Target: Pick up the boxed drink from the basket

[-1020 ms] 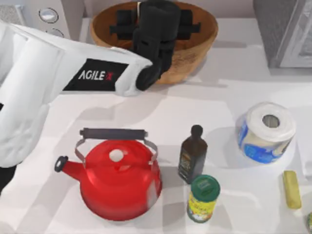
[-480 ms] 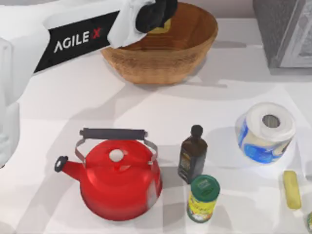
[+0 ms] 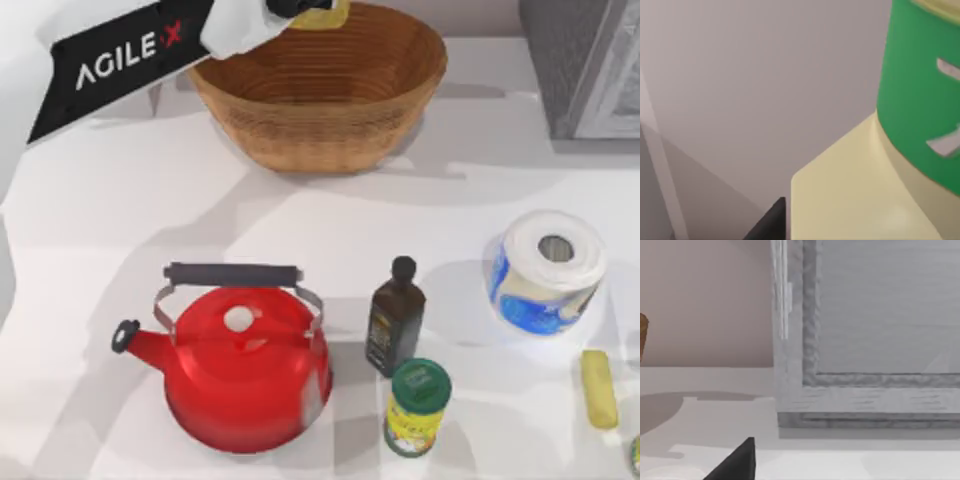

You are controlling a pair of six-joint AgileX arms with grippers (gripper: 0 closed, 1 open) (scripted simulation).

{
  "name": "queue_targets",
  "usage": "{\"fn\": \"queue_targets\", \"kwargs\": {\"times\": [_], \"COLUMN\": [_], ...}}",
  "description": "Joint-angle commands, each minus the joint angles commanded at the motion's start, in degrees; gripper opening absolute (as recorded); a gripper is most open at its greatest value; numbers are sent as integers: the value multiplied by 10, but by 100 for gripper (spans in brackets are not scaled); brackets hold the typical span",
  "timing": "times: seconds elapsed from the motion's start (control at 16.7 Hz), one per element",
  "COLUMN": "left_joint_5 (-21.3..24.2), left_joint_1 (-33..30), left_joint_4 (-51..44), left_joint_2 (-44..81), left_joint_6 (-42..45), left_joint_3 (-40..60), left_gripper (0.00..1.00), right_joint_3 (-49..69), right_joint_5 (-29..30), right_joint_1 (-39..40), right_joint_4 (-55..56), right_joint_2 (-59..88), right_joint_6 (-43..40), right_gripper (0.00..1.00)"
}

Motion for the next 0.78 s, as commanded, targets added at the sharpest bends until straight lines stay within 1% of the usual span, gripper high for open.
{"fn": "queue_targets", "kwargs": {"times": [0.18, 0.36, 0.6, 0.78], "left_joint_5": [4, 17, 47, 77], "left_joint_1": [3, 17, 51, 85], "left_joint_4": [0, -1, -2, -3], "left_joint_2": [-12, -62, -175, -291], "left_joint_6": [0, 3, 8, 15], "left_joint_3": [-10, -55, -158, -262], "left_gripper": [0, 0, 0, 0], "right_joint_3": [0, 0, 0, 0], "right_joint_5": [0, 0, 0, 0], "right_joint_1": [0, 0, 0, 0], "right_joint_4": [0, 0, 0, 0], "right_joint_2": [0, 0, 0, 0], "right_joint_6": [0, 0, 0, 0], "right_gripper": [100, 100, 100, 100]}}
